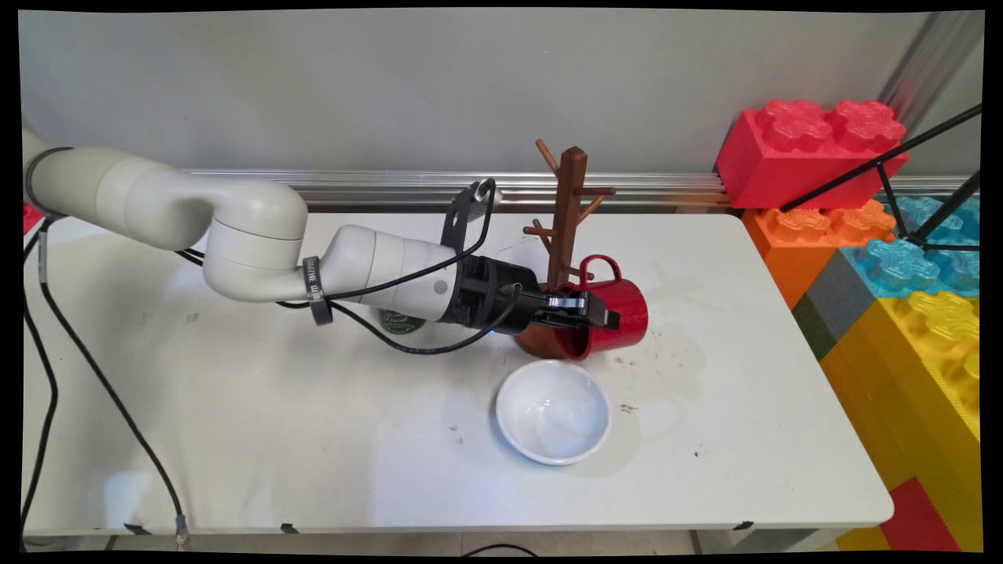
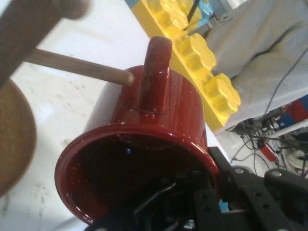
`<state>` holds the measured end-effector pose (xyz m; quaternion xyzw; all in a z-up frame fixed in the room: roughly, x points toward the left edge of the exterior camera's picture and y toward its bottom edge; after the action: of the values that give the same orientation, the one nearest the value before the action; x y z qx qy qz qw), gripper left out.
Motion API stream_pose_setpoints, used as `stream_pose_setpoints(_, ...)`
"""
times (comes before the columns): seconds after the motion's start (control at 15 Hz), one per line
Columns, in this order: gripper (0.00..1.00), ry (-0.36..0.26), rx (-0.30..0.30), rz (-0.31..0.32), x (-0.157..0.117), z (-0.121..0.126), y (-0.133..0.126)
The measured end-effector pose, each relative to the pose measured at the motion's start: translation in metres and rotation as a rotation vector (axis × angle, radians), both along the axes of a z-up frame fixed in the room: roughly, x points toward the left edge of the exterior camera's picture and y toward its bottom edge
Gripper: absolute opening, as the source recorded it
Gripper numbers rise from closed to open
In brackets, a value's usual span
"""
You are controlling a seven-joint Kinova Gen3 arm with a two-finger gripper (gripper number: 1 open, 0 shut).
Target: Place the picked object on the table
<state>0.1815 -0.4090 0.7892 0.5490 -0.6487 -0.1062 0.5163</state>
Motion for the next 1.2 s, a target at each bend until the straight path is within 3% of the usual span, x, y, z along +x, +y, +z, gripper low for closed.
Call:
stream_pose_setpoints(0.87, 0.00, 0.042, -0.006, -0.089, -0.003, 0.036, 0.027)
stream_pose_setpoints(1.2, 0.00, 0.051, -0.052, -0.158, 0.007, 0.065, 0.036)
